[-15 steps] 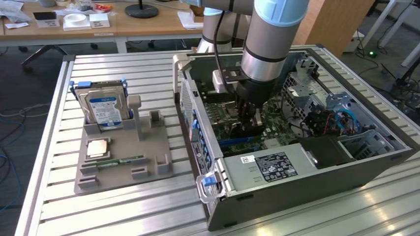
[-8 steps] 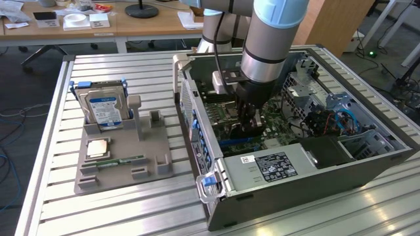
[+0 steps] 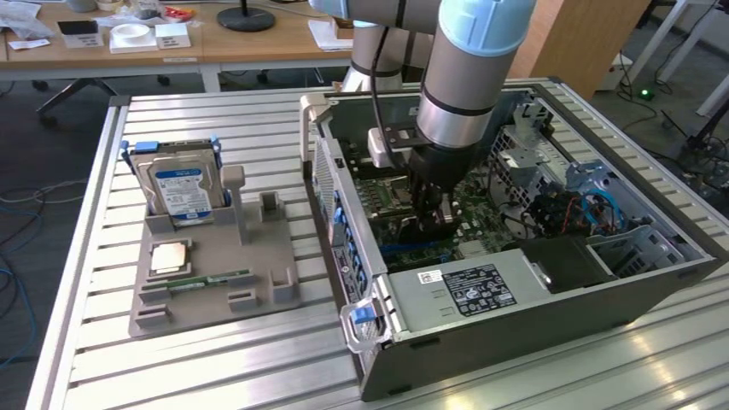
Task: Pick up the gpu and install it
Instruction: 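Insert the gpu into the slot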
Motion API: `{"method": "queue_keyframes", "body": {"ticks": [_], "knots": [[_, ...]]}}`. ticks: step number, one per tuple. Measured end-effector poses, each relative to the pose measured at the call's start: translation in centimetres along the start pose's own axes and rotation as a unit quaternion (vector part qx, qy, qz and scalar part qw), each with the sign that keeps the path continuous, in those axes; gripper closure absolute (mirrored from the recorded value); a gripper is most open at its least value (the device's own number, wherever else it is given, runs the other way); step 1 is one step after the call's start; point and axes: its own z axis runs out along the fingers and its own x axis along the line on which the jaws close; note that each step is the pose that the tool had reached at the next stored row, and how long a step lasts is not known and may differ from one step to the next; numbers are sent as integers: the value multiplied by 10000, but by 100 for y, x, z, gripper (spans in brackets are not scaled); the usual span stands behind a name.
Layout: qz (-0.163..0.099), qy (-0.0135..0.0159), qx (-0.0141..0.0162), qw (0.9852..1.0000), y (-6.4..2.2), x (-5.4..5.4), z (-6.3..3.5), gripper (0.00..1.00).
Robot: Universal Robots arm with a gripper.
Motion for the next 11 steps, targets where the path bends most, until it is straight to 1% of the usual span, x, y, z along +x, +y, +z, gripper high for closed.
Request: {"method": "queue_keyframes", "body": {"ticks": [11], "knots": [[0, 3, -2, 10000, 1, 1, 18, 73]]}}
